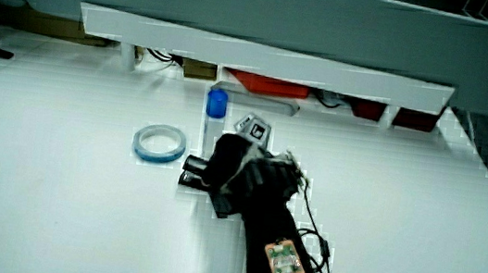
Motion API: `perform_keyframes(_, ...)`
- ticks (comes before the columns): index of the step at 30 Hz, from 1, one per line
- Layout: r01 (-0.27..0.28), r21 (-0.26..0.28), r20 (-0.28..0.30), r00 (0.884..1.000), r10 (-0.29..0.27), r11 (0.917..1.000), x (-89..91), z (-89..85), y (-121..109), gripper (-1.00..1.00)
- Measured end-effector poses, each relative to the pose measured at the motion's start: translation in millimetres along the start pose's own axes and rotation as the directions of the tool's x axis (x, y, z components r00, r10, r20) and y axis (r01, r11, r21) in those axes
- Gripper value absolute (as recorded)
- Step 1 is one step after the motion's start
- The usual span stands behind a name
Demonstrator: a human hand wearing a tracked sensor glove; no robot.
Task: Place stapper
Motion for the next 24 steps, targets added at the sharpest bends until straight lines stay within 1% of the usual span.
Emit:
perform_keyframes(1, -0.011, -0.001, -0.003, 1.000, 0.011, 0.9999, -1.0, 0.0, -1, -0.29)
perform_keyframes(2, -0.008, 0.003, 0.001, 1.000, 0.008, 1.0000, -0.8, -0.4, -1, -0.33)
perform_keyframes(3, -0.015, -0.007, -0.006, 1.000, 0.015, 0.9999, -1.1, -0.7, -1, -0.38)
perform_keyframes(4, 0.002, 0.001, 0.003, 1.000, -0.002, 1.0000, 1.5, -1.7, 0, -0.43)
perform_keyframes(5, -0.009, -0.009, -0.008, 1.000, 0.009, 0.9999, 1.1, -1.7, -1, -0.48)
perform_keyframes(6, -0.007, -0.010, 0.003, 1.000, 0.007, 0.9999, 1.6, -2.2, -2, -0.52)
perform_keyframes(7, -0.016, -0.019, -0.002, 1.000, 0.016, 0.9997, 1.9, -2.4, -3, -0.57)
perform_keyframes(8, -0.027, -0.007, -0.005, 1.000, 0.027, 0.9996, 0.7, -1.0, -6, -0.62)
perform_keyframes(9, -0.023, -0.008, 0.008, 1.000, 0.023, 0.9997, 0.2, 0.0, -9, -0.67)
perform_keyframes(10, -0.038, -0.017, 0.024, 0.999, 0.038, 0.9991, -1.9, 1.6, -12, -0.71)
perform_keyframes(11, -0.039, -0.016, 0.035, 0.999, 0.039, 0.9991, -3.9, 4.3, -17, -0.76)
perform_keyframes(13, -0.068, -0.026, 0.032, 0.997, 0.069, 0.9973, -11.1, 11.0, -32, -0.86)
perform_keyframes(15, -0.093, -0.070, 0.043, 0.994, 0.097, 0.9932, -16.8, 15.8, -47, -0.95)
perform_keyframes(16, -0.089, -0.083, 0.057, 0.994, 0.094, 0.9926, -19.8, 18.9, -55, -1.00)
perform_keyframes(17, -0.101, -0.092, 0.060, 0.992, 0.107, 0.9906, -25.6, 23.3, -65, -1.00)
perform_keyframes(18, -0.102, -0.103, 0.079, 0.991, 0.110, 0.9895, -29.0, 26.4, -73, -1.00)
perform_keyframes(19, -0.117, -0.116, 0.076, 0.989, 0.126, 0.9864, -35.5, 30.9, -83, -1.00)
perform_keyframes(20, -0.057, -0.176, 0.053, 0.996, 0.067, 0.9827, -42.6, 35.7, -96, -1.00)
perform_keyframes(23, -0.084, -0.182, 0.057, 0.994, 0.096, 0.9797, -56.5, 46.3, -129, -1.00)
perform_keyframes(24, -0.107, -0.171, 0.066, 0.991, 0.120, 0.9794, -60.7, 48.6, -138, -1.00)
